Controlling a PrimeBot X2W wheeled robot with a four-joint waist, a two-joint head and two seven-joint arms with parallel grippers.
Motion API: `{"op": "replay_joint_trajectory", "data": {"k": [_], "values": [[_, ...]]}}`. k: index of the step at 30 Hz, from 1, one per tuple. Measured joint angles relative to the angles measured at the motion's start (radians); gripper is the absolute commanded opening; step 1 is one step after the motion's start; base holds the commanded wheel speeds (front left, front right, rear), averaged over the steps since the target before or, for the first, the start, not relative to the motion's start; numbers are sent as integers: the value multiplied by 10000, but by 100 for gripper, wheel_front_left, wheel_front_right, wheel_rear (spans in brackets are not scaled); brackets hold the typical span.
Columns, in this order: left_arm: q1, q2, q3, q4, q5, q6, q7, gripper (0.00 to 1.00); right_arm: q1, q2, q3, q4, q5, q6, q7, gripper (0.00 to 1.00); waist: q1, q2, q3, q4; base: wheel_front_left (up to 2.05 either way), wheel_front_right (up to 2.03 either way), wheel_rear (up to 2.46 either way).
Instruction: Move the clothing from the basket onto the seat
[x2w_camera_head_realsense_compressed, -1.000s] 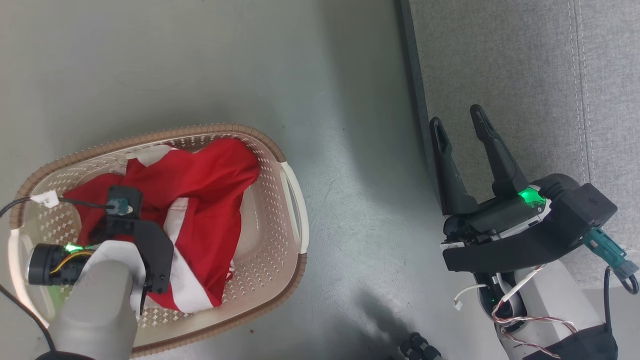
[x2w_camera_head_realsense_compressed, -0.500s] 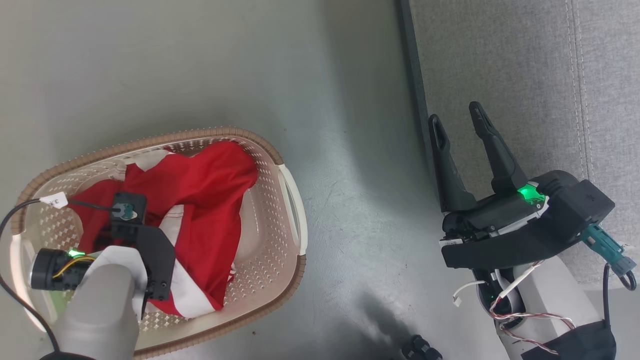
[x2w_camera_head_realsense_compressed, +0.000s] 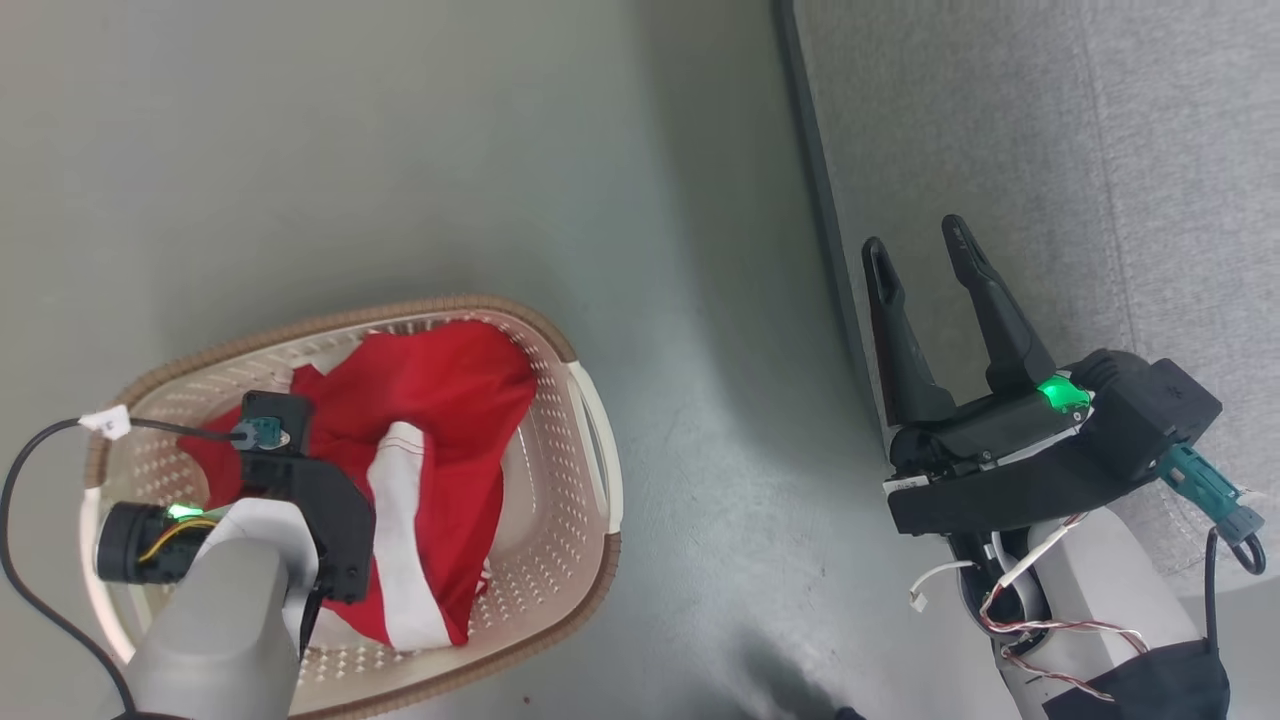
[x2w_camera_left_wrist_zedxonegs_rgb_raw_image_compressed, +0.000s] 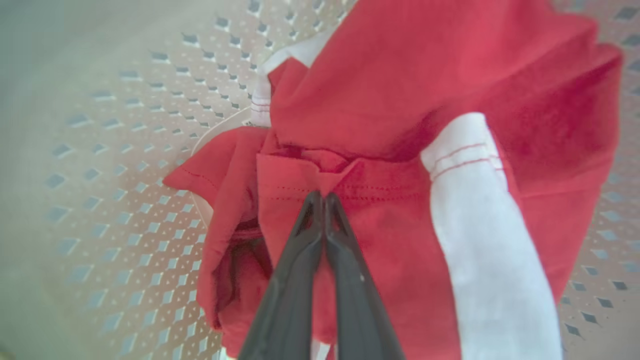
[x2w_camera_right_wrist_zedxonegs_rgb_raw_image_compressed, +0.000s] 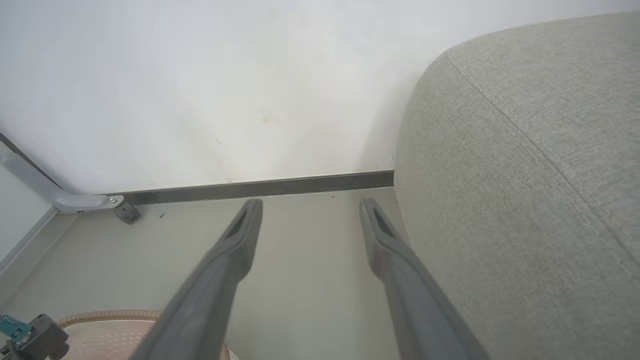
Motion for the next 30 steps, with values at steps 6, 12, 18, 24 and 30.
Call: {"op": "replay_joint_trajectory", "data": {"k": [6,12,18,24,30], "values": [[236,-153,192,-13,-360,-360,-548,0,6,2,-102,228,2,2,2,100,0,0,-575,116,0,0,0],[485,-337,334,-90,-497,-625,-1108,0,51,-19,-257,529,19,2,0,100,0,0,-1232,251,0,0,0],[862,-548,339,-178,-773,-882,-1609,0,341,-113,-395,823,104,2,0,100,-1,0,-1980,417,0,0,0],[1260,-617,343,-267,-867,-976,-2044,0,555,-299,-418,1005,288,2,2,100,-1,0,-2655,578,0,0,0],[1778,-821,326,-466,-991,-1062,-2554,0,1077,-497,-464,1131,374,2,2,100,-2,-1,-3476,792,0,0,0]]}}
